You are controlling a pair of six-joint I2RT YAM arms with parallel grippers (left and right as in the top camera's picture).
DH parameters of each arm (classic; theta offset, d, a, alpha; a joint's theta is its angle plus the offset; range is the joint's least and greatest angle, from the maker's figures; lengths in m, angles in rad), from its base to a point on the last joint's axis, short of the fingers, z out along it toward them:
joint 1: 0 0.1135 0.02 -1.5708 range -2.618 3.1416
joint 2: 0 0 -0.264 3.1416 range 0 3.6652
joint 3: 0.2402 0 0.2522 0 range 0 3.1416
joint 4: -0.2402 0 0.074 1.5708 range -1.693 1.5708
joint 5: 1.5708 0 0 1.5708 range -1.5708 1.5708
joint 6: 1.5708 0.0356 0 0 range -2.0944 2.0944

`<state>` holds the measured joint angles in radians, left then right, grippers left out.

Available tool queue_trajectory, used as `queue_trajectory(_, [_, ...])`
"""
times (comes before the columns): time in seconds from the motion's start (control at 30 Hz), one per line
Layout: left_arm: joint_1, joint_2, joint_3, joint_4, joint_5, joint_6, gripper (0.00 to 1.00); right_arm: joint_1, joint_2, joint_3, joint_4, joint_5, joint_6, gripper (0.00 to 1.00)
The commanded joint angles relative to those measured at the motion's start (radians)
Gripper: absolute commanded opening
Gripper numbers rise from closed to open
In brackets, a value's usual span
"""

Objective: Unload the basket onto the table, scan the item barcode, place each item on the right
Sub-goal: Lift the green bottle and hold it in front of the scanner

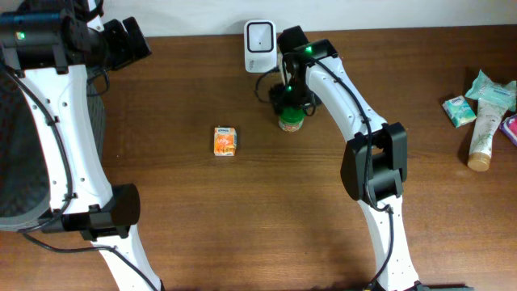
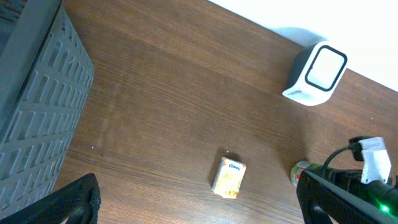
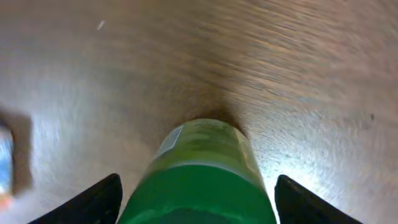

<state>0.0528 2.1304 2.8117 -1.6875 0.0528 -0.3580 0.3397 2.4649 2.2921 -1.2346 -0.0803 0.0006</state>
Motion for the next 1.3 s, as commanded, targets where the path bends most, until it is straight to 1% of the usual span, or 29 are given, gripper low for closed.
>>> queue_trajectory(0.0, [0.002,-0.016,0.002,0.000,0.004,0.015,0.99,-0.005,-0.007,0.004,-0.007,0.033,-0.344,0.99])
queue_trajectory(0.03, [0.002,-0.016,0.002,0.000,0.004,0.015,0.99,-0.005,-0.007,0.004,-0.009,0.042,-0.325,0.99])
queue_trajectory(0.07, [0.002,-0.016,0.002,0.000,0.004,0.015,0.99,-0.005,-0.007,0.004,-0.006,0.041,-0.277,0.99])
queue_trajectory(0.13, [0.002,-0.016,0.002,0.000,0.004,0.015,0.99,-0.005,-0.007,0.004,0.008,-0.028,-0.023,0.99])
queue_trajectory(0.17, [0.002,-0.016,0.002,0.000,0.004,0.015,0.99,-0.005,-0.007,0.004,0.013,-0.068,0.071,0.99])
queue_trajectory(0.2, [0.002,-0.016,0.002,0.000,0.004,0.015,0.99,-0.005,-0.007,0.004,0.020,-0.097,0.236,0.99])
queue_trajectory(0.3, [0.002,-0.016,0.002,0.000,0.004,0.015,0.99,-0.005,-0.007,0.003,-0.012,-0.097,0.582,0.99])
queue_trajectory(0.33, [0.002,-0.016,0.002,0.000,0.004,0.015,0.99,-0.005,-0.007,0.003,-0.015,-0.095,0.668,0.99])
queue_trajectory(0.4, [0.002,-0.016,0.002,0.000,0.004,0.015,0.99,-0.005,-0.007,0.003,-0.013,-0.084,0.760,0.99])
queue_trajectory(0.47, [0.002,-0.016,0.002,0.000,0.004,0.015,0.99,-0.005,-0.007,0.003,-0.015,-0.005,0.871,0.99])
queue_trajectory(0.5, [0.002,-0.016,0.002,0.000,0.004,0.015,0.99,-0.005,-0.007,0.003,-0.015,0.010,0.903,0.99])
queue_trajectory(0.57, [0.002,-0.016,0.002,0.000,0.004,0.015,0.99,-0.005,-0.006,0.003,-0.017,0.023,0.906,0.99])
queue_trajectory(0.6, [0.002,-0.016,0.002,0.000,0.004,0.015,0.99,-0.005,-0.006,0.002,-0.022,0.042,0.906,0.94])
queue_trajectory(0.67, [0.002,-0.016,0.002,0.000,0.004,0.015,0.99,-0.005,-0.006,0.002,-0.043,0.095,0.906,0.66])
queue_trajectory(0.7, [0.002,-0.016,0.002,0.000,0.004,0.015,0.99,-0.005,-0.006,0.002,-0.053,0.105,0.905,0.62])
queue_trajectory(0.73, [0.002,-0.016,0.002,0.000,0.004,0.015,0.99,-0.005,-0.006,0.002,-0.060,0.095,0.894,0.61])
queue_trajectory(0.77, [0.002,-0.016,0.002,0.000,0.004,0.015,0.99,-0.004,-0.006,0.002,-0.059,0.080,0.840,0.61])
queue_trajectory(0.83, [0.002,-0.016,0.002,0.000,0.004,0.015,0.99,-0.005,-0.006,0.002,-0.043,0.076,0.683,0.61])
queue_trajectory(0.9, [0.002,-0.016,0.002,0.000,0.004,0.015,0.99,-0.006,-0.007,0.003,0.007,0.000,0.391,0.60])
queue_trajectory(0.93, [0.002,-0.016,0.002,0.000,0.004,0.015,0.99,-0.006,-0.007,0.003,0.028,-0.084,0.183,0.60])
queue_trajectory(0.97, [0.002,-0.016,0.002,0.000,0.004,0.015,0.99,-0.004,-0.007,0.003,0.025,-0.140,0.001,0.60])
queue_trajectory(1.0, [0.002,-0.016,0.002,0.000,0.004,0.015,0.99,0.003,-0.007,0.003,0.003,-0.152,-0.173,0.61])
queue_trajectory(1.03, [0.002,-0.016,0.002,0.000,0.004,0.016,0.99,0.007,-0.007,0.003,-0.016,-0.151,-0.299,0.61])
queue_trajectory(1.1, [0.002,-0.016,0.002,0.000,0.004,0.015,0.99,0.008,-0.007,0.003,-0.045,-0.126,-0.437,0.61])
queue_trajectory(1.13, [0.002,-0.016,0.002,0.000,0.004,0.015,0.99,0.007,-0.007,0.003,-0.053,-0.081,-0.460,0.62])
queue_trajectory(1.17, [0.002,-0.016,0.002,0.000,0.004,0.015,0.99,0.007,-0.007,0.003,-0.052,-0.036,-0.461,0.70])
queue_trajectory(1.2, [0.002,-0.016,0.002,0.000,0.004,0.015,0.99,0.007,-0.007,0.003,-0.046,-0.012,-0.460,0.93])
queue_trajectory(1.23, [0.002,-0.016,0.002,0.000,0.004,0.015,0.99,0.007,-0.007,0.003,-0.044,-0.010,-0.459,0.99])
queue_trajectory(1.27, [0.002,-0.016,0.002,0.000,0.004,0.015,0.99,0.007,-0.007,0.003,-0.042,-0.013,-0.431,0.99])
